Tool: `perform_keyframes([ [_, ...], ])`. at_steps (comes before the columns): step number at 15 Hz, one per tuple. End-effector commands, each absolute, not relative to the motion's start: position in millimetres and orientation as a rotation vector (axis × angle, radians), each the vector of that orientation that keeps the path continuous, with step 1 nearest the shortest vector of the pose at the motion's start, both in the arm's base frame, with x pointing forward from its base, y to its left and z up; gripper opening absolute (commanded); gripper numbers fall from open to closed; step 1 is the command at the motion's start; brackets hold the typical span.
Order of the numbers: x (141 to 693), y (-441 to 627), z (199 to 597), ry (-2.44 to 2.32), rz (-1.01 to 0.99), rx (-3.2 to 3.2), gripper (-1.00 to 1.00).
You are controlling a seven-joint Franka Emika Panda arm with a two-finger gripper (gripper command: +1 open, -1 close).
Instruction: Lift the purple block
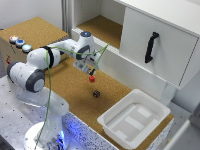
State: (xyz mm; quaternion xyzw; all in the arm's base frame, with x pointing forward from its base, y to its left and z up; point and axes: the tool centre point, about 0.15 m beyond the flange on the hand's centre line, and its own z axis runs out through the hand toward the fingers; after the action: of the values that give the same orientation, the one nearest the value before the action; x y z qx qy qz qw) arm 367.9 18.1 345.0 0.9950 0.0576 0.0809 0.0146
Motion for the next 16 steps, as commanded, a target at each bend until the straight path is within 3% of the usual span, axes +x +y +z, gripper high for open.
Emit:
perform_keyframes([
  [1, 317, -21, 318, 0.145, 0.304, 3.073, 1.0],
  [6, 303, -56, 282, 0.109, 0.265, 3.11, 1.0],
  [12, 351, -70, 265, 0.18, 0.221, 3.118, 1.0],
  [16, 353, -76, 250, 0.271, 0.207, 3.079, 1.0],
])
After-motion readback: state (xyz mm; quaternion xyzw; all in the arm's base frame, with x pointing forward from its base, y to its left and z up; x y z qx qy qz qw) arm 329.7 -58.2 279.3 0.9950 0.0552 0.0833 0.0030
